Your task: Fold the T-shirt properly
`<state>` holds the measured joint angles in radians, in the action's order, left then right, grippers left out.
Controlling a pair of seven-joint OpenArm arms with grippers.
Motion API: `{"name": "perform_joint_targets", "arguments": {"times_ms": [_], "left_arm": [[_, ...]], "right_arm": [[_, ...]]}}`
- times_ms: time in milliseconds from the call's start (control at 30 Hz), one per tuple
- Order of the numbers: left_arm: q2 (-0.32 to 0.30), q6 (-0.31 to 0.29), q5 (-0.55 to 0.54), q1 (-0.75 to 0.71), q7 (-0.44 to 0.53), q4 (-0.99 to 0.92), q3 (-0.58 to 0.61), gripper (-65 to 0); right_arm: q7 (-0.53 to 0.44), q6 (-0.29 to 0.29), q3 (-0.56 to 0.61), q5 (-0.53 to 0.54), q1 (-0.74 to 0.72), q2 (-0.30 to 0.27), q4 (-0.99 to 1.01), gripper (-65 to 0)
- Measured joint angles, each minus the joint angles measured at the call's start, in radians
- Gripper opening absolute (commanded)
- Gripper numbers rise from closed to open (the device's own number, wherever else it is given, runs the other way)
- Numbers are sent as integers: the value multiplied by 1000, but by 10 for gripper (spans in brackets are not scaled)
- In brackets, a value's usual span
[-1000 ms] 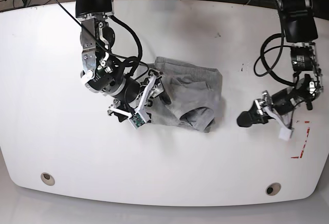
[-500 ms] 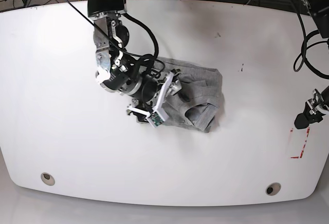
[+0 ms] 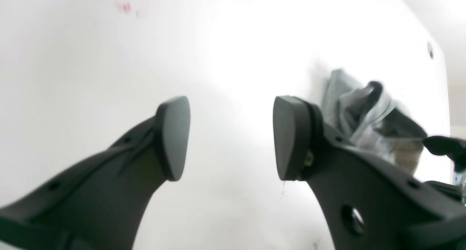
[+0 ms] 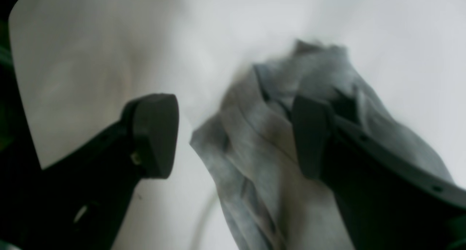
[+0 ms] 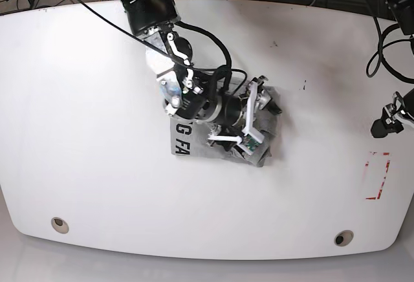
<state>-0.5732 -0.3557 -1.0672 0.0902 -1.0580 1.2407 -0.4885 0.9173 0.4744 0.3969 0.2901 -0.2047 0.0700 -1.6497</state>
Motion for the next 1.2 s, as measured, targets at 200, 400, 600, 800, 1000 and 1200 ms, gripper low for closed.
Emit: {"name": "perform_joint_targets", "arguments": {"times_ms": [200,400,600,800,1000,1200], "left_arm": [[1,0,-2,-36,3,0,2,-306],[2,0,-1,-61,2,0,3,-306],[2,-2,-2,-80,3,0,3,-306],[4,-2,-2,-96,3,0,3,-306],[2,-3,-3,-107,3,0,3,-306],[26,-2,-2,-109,3,0,4,-306]], "right_arm": [[-121,-3,77,-113,-35,3,138,-197],[-215,1,105,-250,-53,27,294,-198],[-278,0,105,-294,-58,29,343,-320],[-283,0,104,-294,-59,26,335,-583],[-260,-1,105,-293,-48,24,253,-598],[-194,-2,105,-293,-15,26,127,-595]]}}
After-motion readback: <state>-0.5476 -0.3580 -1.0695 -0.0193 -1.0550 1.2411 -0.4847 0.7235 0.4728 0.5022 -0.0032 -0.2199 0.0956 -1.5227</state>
